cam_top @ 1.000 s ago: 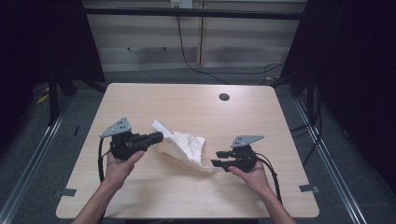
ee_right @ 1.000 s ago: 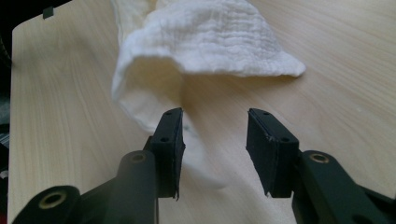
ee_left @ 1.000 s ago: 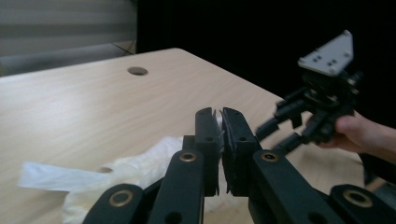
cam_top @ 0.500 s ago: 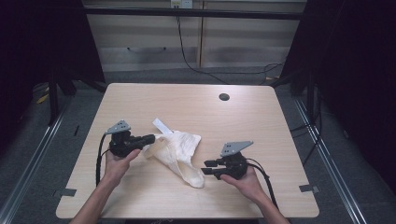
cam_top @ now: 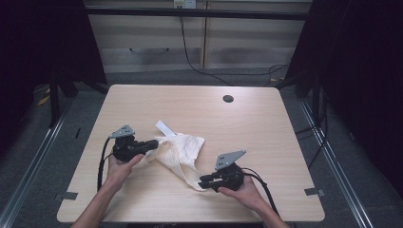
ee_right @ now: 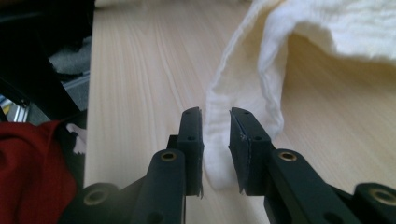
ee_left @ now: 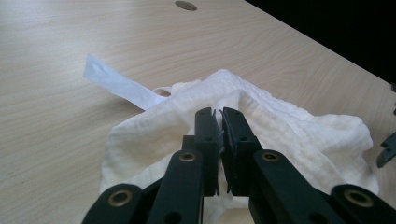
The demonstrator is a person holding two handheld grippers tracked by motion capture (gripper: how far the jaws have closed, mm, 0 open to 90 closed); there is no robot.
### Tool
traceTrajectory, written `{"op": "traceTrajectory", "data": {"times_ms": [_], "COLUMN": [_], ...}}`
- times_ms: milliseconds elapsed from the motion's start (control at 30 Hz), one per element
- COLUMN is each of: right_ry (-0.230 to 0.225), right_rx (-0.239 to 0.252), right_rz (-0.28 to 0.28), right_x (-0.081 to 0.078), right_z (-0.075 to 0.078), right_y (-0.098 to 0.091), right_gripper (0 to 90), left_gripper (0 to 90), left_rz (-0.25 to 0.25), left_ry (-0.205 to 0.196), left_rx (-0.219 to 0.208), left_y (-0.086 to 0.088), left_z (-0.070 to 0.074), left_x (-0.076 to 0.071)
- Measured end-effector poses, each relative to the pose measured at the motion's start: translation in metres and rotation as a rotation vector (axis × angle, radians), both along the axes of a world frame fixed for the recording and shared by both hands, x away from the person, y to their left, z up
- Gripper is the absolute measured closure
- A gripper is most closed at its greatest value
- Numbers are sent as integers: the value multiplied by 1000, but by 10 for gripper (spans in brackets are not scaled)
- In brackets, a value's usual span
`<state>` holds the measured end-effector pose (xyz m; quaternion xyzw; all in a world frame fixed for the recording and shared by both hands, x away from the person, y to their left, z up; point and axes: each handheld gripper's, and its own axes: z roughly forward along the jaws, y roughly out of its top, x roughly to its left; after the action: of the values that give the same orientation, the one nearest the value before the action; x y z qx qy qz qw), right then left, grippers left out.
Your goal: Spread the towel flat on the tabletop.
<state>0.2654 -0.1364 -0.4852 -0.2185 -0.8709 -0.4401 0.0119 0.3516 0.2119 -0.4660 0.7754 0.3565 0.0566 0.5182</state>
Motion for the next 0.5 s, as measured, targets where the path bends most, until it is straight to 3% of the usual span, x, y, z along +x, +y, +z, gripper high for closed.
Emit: {"op": "traceTrajectory", "data": {"times_ms": [133,267,367,500], "right_ry": [21,33,1,-36], "right_rx": [-50,-68,-72,-84], "right_rz": [5,-1,15,10], "right_x": [3,4,0,-3], "right_z": [-12,-17,-18,-18], "right_y": [2,2,3,3], "right_gripper": [695,662,618,660], "left_gripper": [854,853,853,853], "left_rz": [-5,1,11,25], "left_ry": [-7,-2,-2,5], "left_rx": [1,-7,-9,-17], "left_y": [2,4,8,11], "left_z": [1,1,0,-1], "left_x": [-1,-1,0,1]}}
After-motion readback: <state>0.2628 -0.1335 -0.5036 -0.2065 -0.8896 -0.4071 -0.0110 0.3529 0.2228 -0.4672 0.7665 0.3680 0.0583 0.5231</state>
